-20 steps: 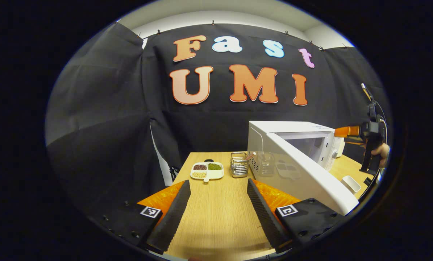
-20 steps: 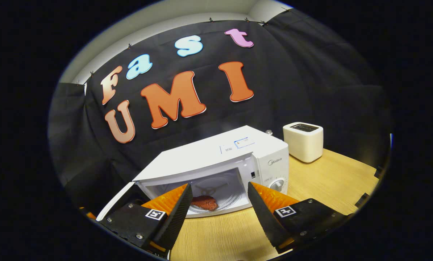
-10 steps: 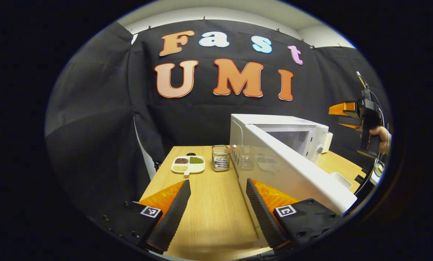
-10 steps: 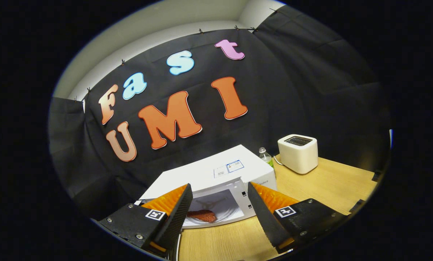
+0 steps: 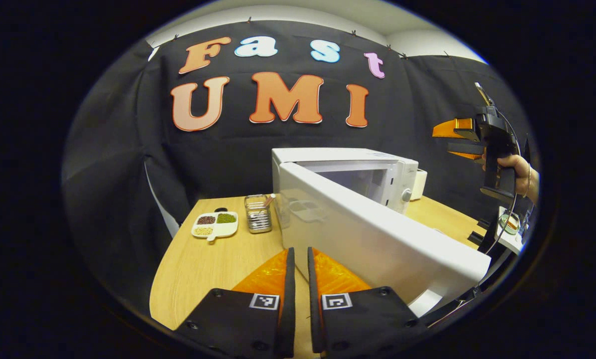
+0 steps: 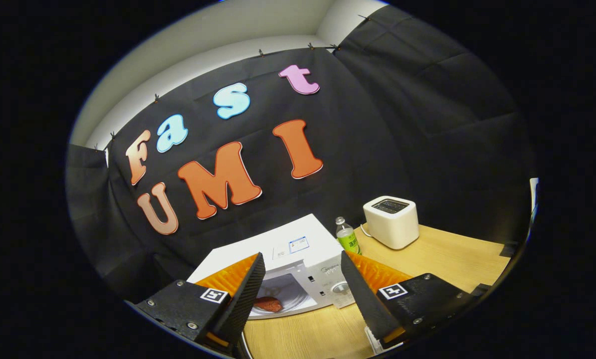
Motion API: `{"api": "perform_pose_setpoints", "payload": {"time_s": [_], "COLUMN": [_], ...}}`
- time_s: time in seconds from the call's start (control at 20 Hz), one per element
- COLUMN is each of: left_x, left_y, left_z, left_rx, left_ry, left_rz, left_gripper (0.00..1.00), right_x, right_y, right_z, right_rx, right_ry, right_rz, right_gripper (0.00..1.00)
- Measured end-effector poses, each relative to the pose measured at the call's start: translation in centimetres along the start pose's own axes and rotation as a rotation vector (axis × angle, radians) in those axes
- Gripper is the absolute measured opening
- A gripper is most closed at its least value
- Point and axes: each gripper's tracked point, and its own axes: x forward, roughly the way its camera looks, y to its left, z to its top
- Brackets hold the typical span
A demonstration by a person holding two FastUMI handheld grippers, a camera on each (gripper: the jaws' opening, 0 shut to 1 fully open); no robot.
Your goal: Open the microwave oven with the left hand, put the food in, and close the microwave oven.
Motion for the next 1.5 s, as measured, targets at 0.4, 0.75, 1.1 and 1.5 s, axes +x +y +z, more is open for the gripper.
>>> {"api": "perform_pose_setpoints", "payload": {"time_s": [0.4,0.75,1.1,1.5], "left_x": [2.4,5.0,9.1,14.4], "left_y": [-4.8,-8.2,-11.1,-13.6], "left_z": [1.1,2.0,4.3,6.3], "left_rx": [-0.011,0.002,-0.007,0.005], "left_ry": [0.008,0.007,-0.030,-0.054], "left_rz": [-0.131,-0.156,-0.161,-0.142], "left_gripper": [0.05,0.04,0.04,0.04], "right_x": [-1.3,-2.4,-3.5,-4.0], "right_y": [-5.5,-9.2,-12.0,-16.2], "right_z": [2.7,5.5,10.4,12.7], "right_rx": [0.020,-0.060,-0.236,-0.291], "right_ry": [-0.033,-0.013,-0.033,-0.037], "right_rz": [-0.073,-0.140,-0.183,-0.230], "right_gripper": [0.94,0.94,0.94,0.94]}}
